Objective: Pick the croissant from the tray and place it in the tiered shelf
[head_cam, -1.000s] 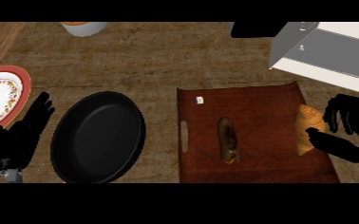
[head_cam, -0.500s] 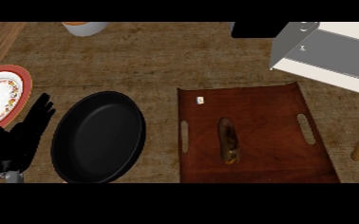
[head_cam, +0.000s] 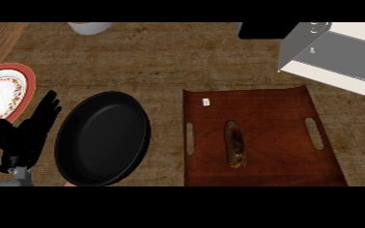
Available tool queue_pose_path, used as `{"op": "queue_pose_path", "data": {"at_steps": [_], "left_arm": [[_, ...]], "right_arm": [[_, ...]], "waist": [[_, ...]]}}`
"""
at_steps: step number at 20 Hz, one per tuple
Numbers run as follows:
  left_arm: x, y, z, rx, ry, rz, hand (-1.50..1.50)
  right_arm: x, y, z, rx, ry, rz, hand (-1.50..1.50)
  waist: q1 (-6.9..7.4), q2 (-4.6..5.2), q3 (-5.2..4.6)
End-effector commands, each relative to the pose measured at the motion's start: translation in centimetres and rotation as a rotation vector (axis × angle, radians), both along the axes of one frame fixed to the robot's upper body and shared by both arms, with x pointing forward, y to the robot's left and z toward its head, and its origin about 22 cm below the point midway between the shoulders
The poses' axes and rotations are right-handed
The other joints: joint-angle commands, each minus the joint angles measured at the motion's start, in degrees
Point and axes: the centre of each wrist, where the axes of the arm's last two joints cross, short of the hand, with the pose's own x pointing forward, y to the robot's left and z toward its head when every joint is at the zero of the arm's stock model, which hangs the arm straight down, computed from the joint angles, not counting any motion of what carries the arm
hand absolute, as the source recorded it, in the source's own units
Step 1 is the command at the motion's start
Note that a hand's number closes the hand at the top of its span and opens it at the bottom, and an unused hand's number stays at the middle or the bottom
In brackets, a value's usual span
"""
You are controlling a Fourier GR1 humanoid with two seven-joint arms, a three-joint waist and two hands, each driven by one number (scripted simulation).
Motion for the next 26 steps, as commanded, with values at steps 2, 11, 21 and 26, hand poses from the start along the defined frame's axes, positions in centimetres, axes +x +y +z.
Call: {"op": "queue_pose_path", "data": {"at_steps": [2, 11, 21, 26], "left_arm": [[0.0, -0.7, 0.2, 0.003, -0.003, -0.006, 0.00], [-0.2, 0.5, 1.3, 0.010, -0.003, -0.029, 0.00], [0.1, 0.9, -0.8, -0.006, -0.005, -0.032, 0.00], [0.9, 0.1, 1.2, 0.001, -0.003, -0.024, 0.00]], "right_arm": [[-1.0, -0.6, 3.1, -0.113, -0.026, -0.125, 1.50], [3.9, -1.6, 7.3, -0.121, 0.012, -0.151, 1.50], [10.3, -4.2, 4.4, -0.215, 0.032, -0.274, 1.50], [11.9, -7.0, 2.7, -0.190, 0.028, -0.274, 1.50]], "waist": [[0.25, 0.07, 0.02], [0.84, 0.13, 0.02], [1.20, 0.33, 0.01], [0.98, 0.25, 0.05]]}}
